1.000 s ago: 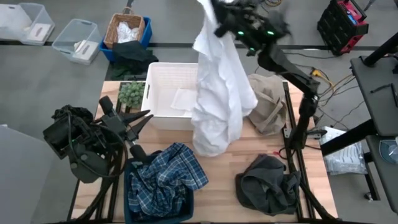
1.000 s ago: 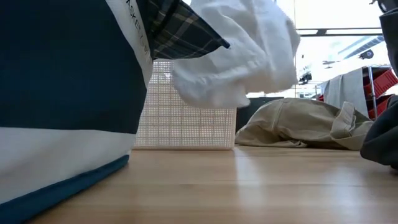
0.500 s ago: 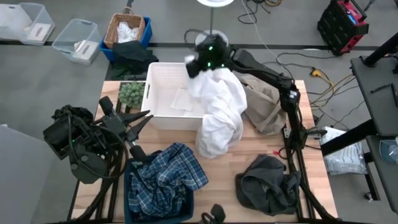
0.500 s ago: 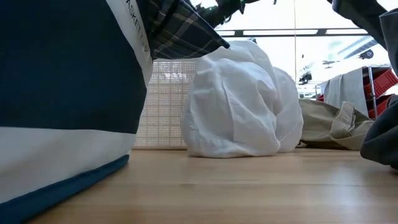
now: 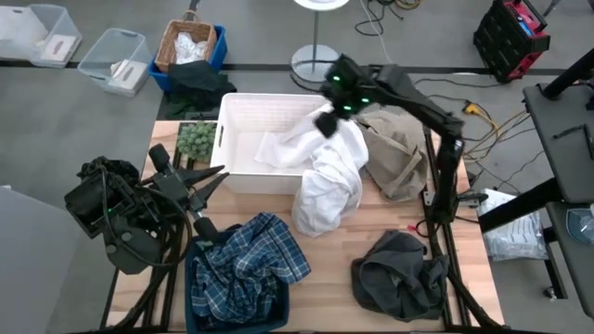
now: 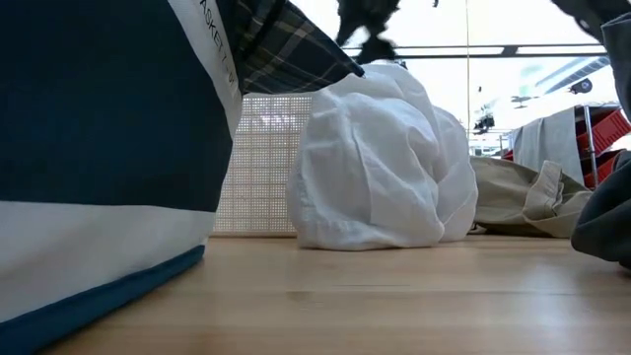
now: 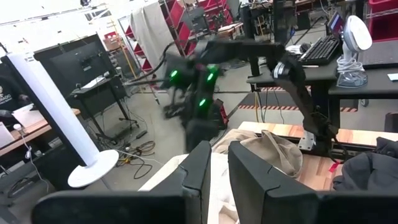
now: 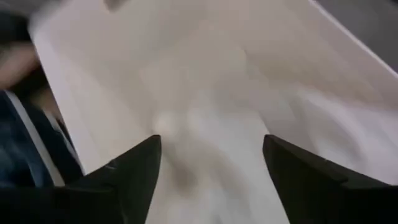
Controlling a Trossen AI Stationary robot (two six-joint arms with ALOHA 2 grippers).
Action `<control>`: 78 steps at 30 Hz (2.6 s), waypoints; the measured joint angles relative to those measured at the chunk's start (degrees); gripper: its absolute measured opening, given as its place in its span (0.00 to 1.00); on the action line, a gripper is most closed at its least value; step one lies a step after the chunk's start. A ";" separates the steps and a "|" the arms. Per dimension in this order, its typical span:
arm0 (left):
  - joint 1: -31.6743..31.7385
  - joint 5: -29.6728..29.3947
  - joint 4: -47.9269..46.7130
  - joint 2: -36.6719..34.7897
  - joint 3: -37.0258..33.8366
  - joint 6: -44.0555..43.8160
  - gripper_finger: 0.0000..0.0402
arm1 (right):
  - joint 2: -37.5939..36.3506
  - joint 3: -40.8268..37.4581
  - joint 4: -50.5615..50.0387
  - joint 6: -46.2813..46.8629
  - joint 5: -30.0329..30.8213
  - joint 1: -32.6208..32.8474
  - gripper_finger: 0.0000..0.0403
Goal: Sort clothes
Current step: Put the white cloth into the white laundry organizer
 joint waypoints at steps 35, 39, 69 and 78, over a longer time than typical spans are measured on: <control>0.00 2.46 -0.35 0.07 0.00 1.26 0.09 | -30.88 -75.33 41.12 3.96 16.23 16.50 0.50; 0.02 2.46 -0.28 0.07 0.00 1.19 0.09 | -31.52 -76.24 41.85 2.00 16.07 16.83 0.10; 0.00 -2.00 1.54 0.07 0.00 1.09 0.09 | -19.15 -30.25 69.99 -13.12 23.27 12.37 0.02; -0.01 -3.21 1.99 0.07 0.00 1.09 0.09 | -0.29 -8.19 70.69 -20.35 23.49 11.06 0.02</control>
